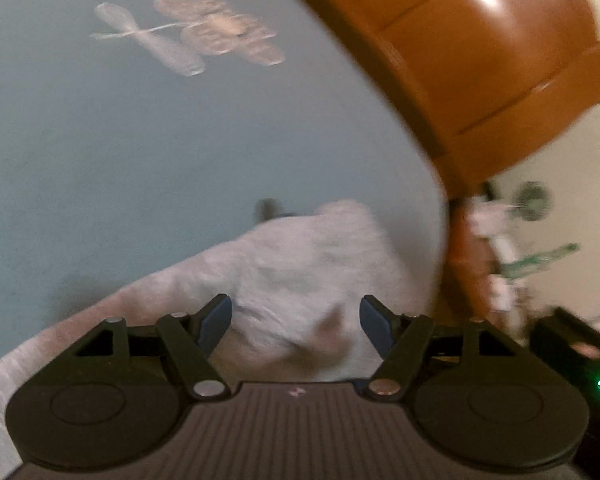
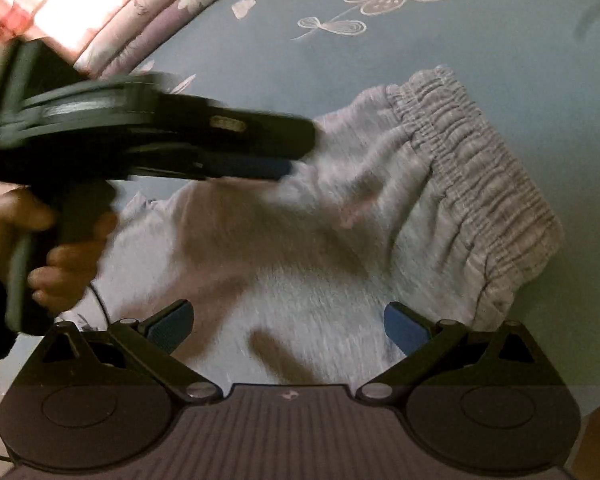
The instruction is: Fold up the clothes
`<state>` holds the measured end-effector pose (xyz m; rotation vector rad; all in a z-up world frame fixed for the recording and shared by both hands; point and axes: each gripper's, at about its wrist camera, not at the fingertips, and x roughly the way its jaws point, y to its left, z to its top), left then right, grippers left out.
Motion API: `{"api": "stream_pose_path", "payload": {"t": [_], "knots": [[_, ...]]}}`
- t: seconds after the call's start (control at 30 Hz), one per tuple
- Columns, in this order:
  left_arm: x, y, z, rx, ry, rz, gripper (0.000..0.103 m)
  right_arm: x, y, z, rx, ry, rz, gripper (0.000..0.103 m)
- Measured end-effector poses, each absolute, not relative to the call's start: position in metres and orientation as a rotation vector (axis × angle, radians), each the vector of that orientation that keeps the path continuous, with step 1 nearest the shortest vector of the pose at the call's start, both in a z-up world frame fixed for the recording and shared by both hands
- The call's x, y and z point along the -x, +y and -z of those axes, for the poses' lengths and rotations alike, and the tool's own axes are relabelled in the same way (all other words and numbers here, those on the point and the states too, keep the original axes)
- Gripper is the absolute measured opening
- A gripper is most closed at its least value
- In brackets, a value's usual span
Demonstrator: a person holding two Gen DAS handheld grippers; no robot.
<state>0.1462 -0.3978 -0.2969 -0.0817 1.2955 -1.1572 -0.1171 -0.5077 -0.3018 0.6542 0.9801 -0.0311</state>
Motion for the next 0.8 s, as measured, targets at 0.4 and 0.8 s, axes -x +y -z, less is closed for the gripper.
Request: {"api": "stream_pose_path", "payload": {"t": [0.4, 0.8], "knots": [[-0.152, -0.364, 0.253, 0.134, 1.197, 1.151, 0.075, 0.126, -0.492, 0.302, -0.592, 0.946, 0.067, 0.103], [-0.145, -0.329, 0.270, 0.051, 1.169, 1.017, 0.074, 0.110, -0.429, 0.308, -0.079, 1.039, 0.063, 0.103]]}}
